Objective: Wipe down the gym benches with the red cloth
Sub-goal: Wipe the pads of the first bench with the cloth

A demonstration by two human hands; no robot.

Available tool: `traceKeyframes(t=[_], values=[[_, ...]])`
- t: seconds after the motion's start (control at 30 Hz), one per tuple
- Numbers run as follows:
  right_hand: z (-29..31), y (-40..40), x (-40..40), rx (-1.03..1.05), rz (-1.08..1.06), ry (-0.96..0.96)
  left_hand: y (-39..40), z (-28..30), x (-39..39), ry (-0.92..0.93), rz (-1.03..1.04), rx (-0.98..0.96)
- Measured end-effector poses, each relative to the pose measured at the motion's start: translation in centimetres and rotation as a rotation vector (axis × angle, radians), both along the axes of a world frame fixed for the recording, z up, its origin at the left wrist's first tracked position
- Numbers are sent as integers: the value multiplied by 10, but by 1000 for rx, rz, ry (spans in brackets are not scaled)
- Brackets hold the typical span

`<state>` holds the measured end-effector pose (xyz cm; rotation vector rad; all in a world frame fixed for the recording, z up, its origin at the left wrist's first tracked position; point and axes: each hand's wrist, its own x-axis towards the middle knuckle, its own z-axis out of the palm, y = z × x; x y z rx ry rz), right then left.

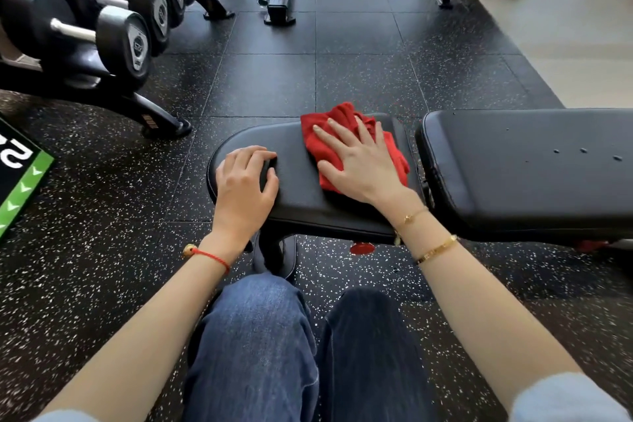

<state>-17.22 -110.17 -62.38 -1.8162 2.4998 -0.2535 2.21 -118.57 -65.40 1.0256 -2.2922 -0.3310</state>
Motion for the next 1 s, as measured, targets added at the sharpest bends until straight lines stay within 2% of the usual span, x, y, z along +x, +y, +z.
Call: traceKeyframes(t=[0.33, 0.5, 0.57, 0.67, 0.8, 1.0], values=[[3, 15, -24, -55, -76, -35, -1, 0, 0, 9, -11, -8], [12, 25, -21, -126, -51, 245, -3, -1, 2, 21, -8, -28], [12, 29, -14, -177, -26, 280, -5, -1, 1, 28, -7, -34], [10, 25, -16, -170, -15, 121, -4, -1, 0, 31, -8, -31], [7, 8, -31, -31, -37, -55, -4, -1, 1, 28, -8, -32], [8, -7, -19, 84, -66, -23, -4, -2, 3, 27, -2, -29]])
